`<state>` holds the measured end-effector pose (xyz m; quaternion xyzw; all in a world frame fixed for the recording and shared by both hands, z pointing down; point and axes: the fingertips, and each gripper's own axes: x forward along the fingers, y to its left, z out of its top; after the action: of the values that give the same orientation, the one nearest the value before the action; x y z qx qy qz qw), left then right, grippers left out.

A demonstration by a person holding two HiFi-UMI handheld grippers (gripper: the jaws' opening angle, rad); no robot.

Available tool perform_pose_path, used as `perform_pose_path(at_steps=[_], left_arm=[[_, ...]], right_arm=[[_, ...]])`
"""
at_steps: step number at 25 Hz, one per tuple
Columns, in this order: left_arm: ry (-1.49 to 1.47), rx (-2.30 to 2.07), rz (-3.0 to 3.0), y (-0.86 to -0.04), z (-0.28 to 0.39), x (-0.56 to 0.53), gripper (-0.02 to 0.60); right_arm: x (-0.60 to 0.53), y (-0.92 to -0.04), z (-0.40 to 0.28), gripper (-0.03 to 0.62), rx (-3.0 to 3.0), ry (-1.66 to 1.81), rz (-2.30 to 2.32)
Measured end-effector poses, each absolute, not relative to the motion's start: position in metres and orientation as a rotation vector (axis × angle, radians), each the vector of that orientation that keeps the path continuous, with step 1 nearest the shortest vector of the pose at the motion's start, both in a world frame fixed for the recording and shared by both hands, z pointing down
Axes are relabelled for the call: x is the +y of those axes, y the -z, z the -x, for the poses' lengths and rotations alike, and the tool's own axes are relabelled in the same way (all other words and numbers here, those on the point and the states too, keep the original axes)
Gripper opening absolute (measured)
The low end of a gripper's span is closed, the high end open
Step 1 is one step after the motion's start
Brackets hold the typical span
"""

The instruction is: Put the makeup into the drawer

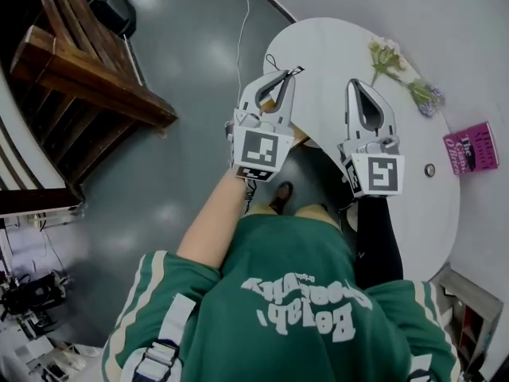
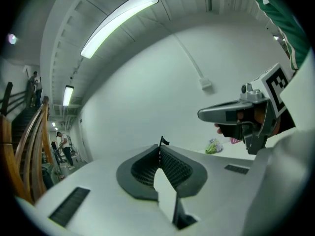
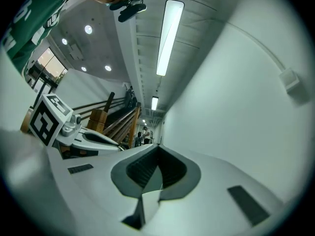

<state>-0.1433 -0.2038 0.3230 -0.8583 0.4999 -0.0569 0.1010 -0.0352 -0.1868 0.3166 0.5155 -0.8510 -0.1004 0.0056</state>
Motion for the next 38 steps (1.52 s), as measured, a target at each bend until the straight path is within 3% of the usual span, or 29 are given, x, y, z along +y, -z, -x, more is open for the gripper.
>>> perform_pose_path(at_steps=[18, 38], left_arm=[[0.979, 1.595, 2.863, -0.631, 0.189, -0.2, 0.025], [1.095, 1.605, 2.844, -0.655, 0.204, -0.203, 0.028]], right_arm=[[-0.19, -0.338, 0.01, 0.009, -2.543, 0.268, -1.688], [-0.201, -0.342, 0.021, 0.009, -2.543, 0.267, -1.666]])
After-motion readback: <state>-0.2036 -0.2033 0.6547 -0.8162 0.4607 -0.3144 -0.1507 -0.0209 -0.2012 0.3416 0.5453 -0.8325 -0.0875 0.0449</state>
